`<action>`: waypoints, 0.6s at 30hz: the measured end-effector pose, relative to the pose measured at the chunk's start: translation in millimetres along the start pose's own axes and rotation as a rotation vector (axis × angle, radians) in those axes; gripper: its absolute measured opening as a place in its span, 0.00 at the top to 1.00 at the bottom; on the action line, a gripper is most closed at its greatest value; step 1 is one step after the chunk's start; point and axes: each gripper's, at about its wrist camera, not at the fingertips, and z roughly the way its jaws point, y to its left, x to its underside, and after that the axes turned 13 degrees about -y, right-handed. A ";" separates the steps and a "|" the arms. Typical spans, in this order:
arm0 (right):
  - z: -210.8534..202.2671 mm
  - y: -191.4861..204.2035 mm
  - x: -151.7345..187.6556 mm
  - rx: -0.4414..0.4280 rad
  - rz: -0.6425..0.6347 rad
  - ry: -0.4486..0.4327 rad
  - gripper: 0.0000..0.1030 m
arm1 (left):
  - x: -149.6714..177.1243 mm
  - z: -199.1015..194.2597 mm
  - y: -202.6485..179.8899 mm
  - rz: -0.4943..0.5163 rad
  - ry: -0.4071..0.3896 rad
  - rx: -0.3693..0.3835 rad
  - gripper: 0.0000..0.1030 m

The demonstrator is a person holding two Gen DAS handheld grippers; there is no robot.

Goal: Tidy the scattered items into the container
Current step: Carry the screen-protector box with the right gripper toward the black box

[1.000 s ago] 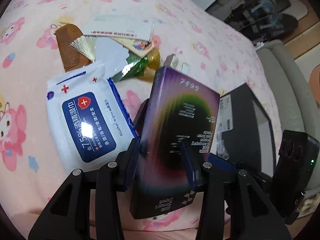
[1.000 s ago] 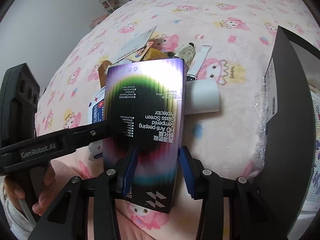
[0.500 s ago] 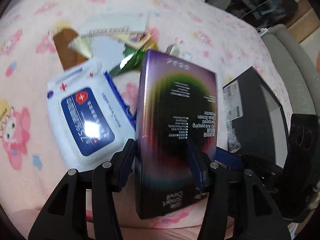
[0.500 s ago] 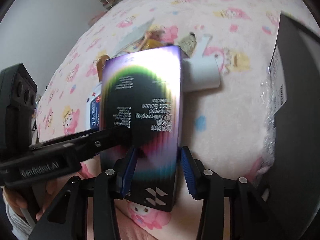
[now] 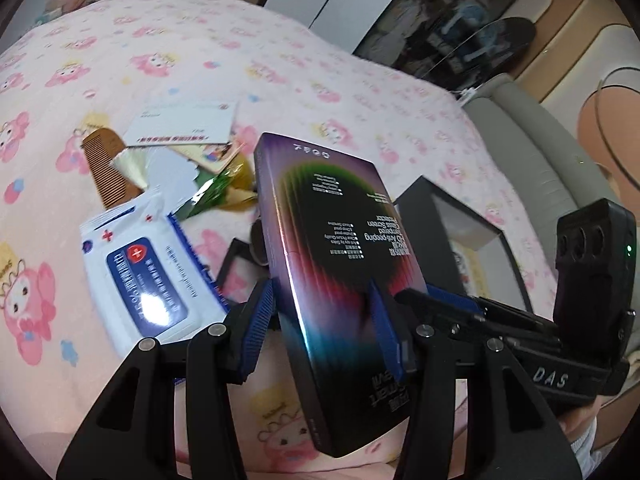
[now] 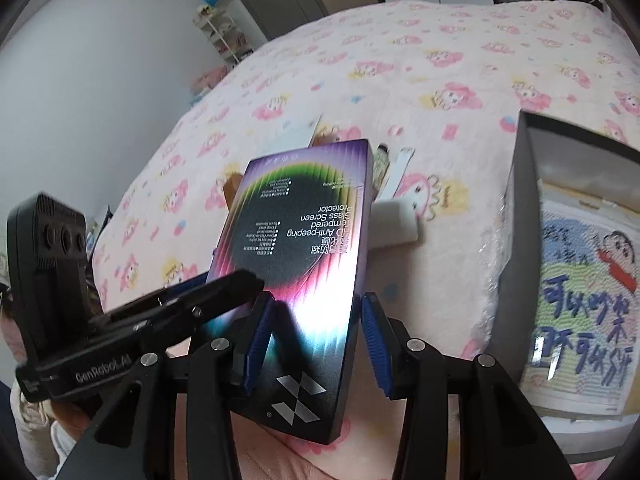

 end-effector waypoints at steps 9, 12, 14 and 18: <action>-2.1 4.8 -2.8 0.009 -0.020 -0.007 0.61 | -5.1 0.7 1.4 -0.030 -0.016 0.018 0.53; -5.1 4.1 -3.1 0.003 -0.017 -0.010 0.61 | -5.1 0.2 -0.8 -0.033 -0.018 0.023 0.53; -8.4 2.4 -4.0 -0.002 -0.008 -0.013 0.61 | -8.6 1.1 -6.3 -0.029 -0.018 0.030 0.53; -23.5 -5.9 -10.3 0.011 0.021 -0.035 0.61 | -20.5 6.1 -29.0 0.003 -0.025 0.058 0.53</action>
